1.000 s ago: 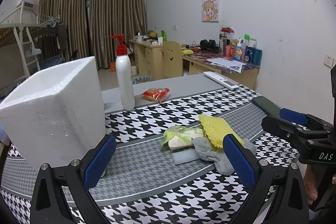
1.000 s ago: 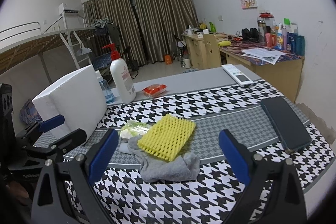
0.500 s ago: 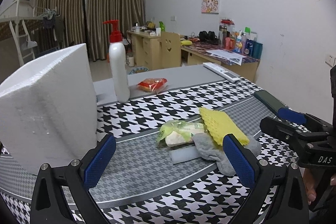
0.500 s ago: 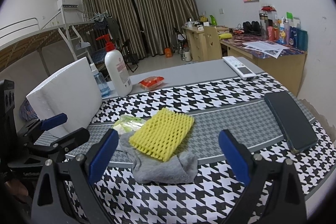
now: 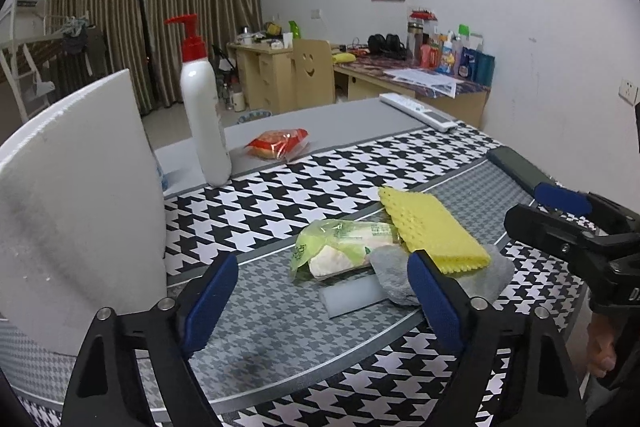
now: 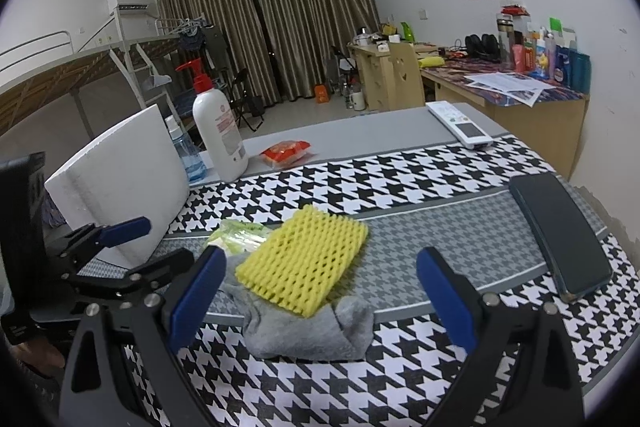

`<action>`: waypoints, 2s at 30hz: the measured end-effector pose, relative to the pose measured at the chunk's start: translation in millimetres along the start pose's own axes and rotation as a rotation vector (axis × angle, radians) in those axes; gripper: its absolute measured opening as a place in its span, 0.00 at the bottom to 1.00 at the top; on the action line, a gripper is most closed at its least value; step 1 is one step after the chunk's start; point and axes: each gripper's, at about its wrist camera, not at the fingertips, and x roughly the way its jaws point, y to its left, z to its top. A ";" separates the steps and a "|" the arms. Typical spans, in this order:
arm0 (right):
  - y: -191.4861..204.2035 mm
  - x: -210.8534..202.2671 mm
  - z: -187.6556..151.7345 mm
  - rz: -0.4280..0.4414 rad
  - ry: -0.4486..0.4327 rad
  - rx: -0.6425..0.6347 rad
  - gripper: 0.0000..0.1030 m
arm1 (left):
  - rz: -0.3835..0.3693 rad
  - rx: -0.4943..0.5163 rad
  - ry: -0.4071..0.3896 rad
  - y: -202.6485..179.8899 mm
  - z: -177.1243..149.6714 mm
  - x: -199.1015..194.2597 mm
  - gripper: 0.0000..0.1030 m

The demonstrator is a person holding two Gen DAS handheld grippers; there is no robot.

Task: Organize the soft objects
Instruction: 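Move both tools toward the yellow sponge and grey cloth, then grasp the green-wrapped packet with the left tool while the right tool grasps the yellow mesh sponge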

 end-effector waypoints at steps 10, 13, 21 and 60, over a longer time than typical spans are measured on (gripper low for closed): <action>2.8 9.2 3.0 0.017 0.015 -0.011 0.95 | -0.017 -0.036 0.041 4.4 7.4 19.3 0.75; 2.6 12.7 3.9 0.013 0.026 -0.009 0.95 | -0.036 -0.056 0.064 5.8 9.9 25.6 0.70; 0.3 22.2 6.3 0.029 0.060 0.005 0.95 | -0.036 -0.079 0.093 6.6 13.0 37.5 0.63; -4.0 57.8 10.0 0.069 0.185 0.010 0.94 | -0.055 -0.087 0.181 2.6 12.6 73.4 0.10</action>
